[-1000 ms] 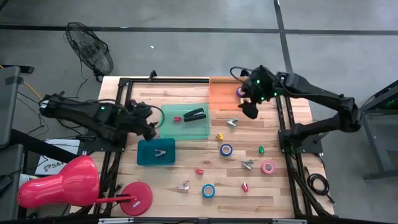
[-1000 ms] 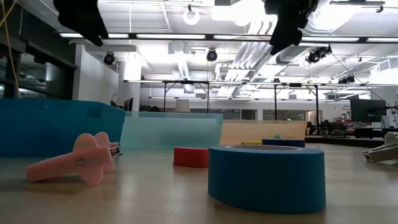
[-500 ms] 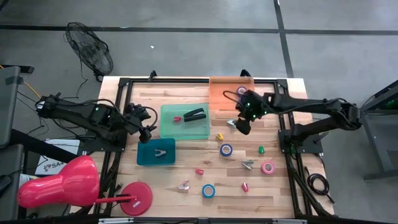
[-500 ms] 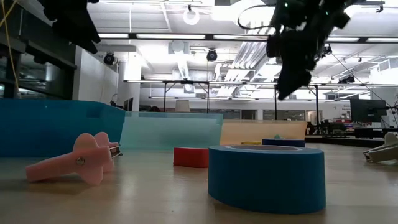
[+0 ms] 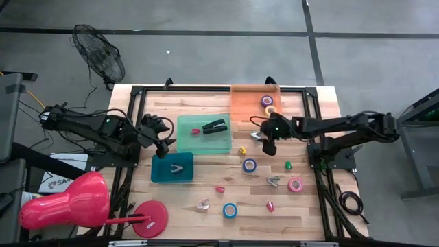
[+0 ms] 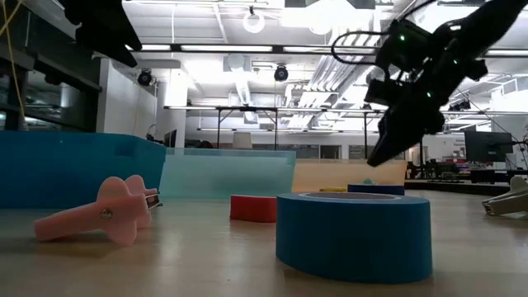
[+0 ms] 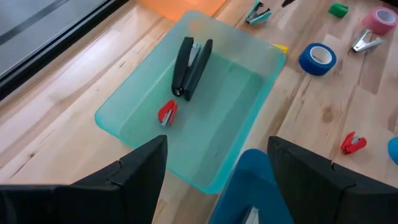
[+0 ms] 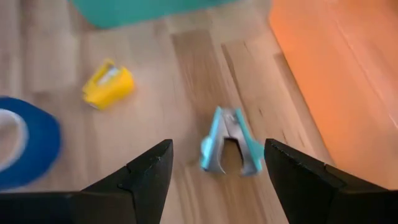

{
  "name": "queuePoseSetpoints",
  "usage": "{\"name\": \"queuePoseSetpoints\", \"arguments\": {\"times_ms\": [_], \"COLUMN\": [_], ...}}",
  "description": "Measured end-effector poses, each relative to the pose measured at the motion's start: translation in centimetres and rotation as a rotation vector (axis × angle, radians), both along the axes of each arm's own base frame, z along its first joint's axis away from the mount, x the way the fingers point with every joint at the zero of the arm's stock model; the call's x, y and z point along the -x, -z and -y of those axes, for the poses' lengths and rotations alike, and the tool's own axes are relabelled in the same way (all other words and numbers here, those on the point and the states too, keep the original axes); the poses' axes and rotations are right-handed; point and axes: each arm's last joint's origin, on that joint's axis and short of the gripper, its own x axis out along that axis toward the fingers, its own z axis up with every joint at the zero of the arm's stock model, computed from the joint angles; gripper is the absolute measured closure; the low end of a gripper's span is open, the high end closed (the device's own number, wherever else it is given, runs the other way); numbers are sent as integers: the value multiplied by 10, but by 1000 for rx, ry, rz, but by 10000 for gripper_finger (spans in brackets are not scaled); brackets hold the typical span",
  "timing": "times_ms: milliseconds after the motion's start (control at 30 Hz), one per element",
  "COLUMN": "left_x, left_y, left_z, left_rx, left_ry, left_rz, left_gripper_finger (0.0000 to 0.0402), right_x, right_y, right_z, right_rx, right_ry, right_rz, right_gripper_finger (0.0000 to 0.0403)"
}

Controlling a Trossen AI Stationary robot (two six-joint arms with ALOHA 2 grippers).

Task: Pick and place Stapler, Stapler remover, tape
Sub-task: Put the light blue staple remover in the blue bin

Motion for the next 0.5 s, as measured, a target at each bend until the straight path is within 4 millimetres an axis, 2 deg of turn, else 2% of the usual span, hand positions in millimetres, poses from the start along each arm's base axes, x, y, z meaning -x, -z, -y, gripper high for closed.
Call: {"name": "queuePoseSetpoints", "arguments": {"times_ms": [300,500], "left_x": [0,0], "left_y": [0,0], "left_z": [-1,-1], "left_rx": [-14,-23], "left_ry": [-14,-20], "left_rz": [2,0], "left_gripper_finger": [128,128], "right_x": [14,18], "right_y": [20,25], "right_z": [-2,-3], "right_rx": [30,40], "right_ry": [2,10], "right_rz": [-53,-77], "right_gripper_finger": [158,154]}}
